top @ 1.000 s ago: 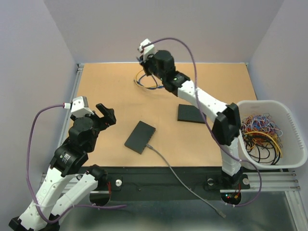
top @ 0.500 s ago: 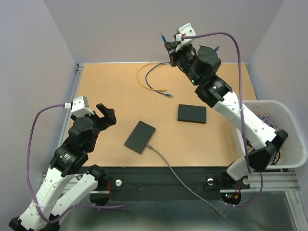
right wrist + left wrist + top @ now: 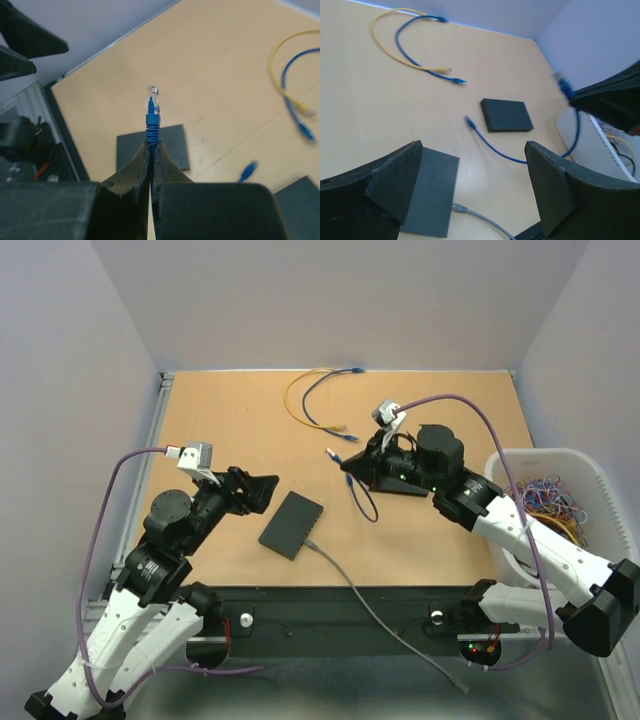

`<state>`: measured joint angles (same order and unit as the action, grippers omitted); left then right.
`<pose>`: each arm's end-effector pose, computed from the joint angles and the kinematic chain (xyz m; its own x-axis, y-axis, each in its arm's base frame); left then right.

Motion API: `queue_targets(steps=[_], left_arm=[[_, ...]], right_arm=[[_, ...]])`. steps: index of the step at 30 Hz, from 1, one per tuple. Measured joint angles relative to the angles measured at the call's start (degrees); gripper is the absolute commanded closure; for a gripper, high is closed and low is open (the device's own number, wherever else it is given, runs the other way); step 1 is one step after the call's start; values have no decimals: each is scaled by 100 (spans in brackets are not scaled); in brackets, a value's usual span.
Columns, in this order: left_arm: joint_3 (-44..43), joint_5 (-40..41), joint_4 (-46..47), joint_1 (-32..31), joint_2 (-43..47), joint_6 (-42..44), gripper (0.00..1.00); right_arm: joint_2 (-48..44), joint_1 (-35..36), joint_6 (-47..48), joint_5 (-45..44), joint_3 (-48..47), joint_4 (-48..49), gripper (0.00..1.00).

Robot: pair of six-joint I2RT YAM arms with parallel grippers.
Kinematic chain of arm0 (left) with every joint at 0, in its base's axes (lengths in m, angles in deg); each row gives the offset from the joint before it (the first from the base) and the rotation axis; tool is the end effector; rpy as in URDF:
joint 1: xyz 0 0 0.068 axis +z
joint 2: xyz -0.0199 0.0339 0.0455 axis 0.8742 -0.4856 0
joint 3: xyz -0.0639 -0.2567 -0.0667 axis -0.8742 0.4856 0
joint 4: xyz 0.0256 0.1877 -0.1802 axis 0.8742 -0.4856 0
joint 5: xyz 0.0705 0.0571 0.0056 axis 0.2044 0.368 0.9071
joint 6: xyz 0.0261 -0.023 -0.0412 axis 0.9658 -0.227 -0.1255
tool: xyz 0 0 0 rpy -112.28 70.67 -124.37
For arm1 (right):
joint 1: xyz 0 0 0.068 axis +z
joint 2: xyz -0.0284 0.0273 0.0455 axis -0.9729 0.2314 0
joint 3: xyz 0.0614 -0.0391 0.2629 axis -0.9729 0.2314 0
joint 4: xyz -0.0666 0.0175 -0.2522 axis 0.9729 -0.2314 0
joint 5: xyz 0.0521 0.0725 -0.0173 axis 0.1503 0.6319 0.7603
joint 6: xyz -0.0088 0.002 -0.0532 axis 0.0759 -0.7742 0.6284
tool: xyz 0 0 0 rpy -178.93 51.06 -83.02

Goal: Insert the plug into the switch port

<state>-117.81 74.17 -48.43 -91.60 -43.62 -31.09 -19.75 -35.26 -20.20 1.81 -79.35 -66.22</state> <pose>0.1037 -0.0605 0.3638 -0.1954 -0.3786 -0.9047 0.4462 0.7872 -0.4258 0.1920 0.1826 0.3800 -0.2038 -0.0206 -0.9788 -0.8257 0.5409 0.1605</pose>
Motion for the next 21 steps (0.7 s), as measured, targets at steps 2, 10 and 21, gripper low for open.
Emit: queue_targets(steps=[2, 10, 21], left_arm=[[260, -481, 369, 0, 57, -114, 5], [1064, -1534, 1705, 2, 455, -643, 5], [2573, -2514, 3764, 0, 1027, -1681, 11]], right_arm=[[-63, 0, -299, 326, 380, 28, 100], [-474, 0, -2000, 1897, 2221, 1714, 100], [122, 0, -4345, 3018, 3274, 5504, 100]])
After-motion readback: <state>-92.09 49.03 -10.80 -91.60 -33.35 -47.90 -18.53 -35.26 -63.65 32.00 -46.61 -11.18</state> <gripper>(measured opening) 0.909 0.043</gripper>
